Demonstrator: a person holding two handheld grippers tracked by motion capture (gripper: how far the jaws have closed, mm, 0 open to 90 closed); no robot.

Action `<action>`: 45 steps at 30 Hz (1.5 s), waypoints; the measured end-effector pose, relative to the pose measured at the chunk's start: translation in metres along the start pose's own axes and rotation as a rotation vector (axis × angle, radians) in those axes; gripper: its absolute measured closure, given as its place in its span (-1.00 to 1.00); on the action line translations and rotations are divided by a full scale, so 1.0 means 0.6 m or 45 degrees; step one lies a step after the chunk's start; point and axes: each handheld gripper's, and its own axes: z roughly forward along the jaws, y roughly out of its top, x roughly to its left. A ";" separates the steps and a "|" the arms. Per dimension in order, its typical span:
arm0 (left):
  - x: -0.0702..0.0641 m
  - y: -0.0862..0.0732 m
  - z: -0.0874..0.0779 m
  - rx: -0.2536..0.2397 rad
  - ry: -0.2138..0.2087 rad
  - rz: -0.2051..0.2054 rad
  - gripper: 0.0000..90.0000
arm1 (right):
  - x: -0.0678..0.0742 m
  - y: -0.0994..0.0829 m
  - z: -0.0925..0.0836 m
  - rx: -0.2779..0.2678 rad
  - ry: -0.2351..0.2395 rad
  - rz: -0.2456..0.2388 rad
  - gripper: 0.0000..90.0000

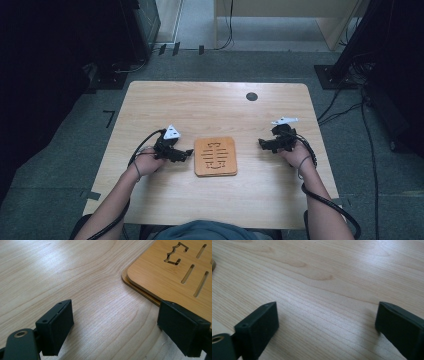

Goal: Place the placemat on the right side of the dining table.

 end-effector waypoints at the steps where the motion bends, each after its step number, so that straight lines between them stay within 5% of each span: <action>1: 0.000 0.000 0.000 0.000 0.000 0.000 -0.72 | 0.000 -0.001 0.001 0.000 0.003 -0.008 -0.99; 27: 0.000 0.000 0.000 0.001 0.001 0.003 -0.72 | 0.000 0.001 0.002 0.026 0.004 -0.010 -1.00; 45: -0.001 0.001 0.001 0.004 0.006 0.001 -0.75 | 0.002 0.015 0.004 0.109 -0.005 -0.004 -1.00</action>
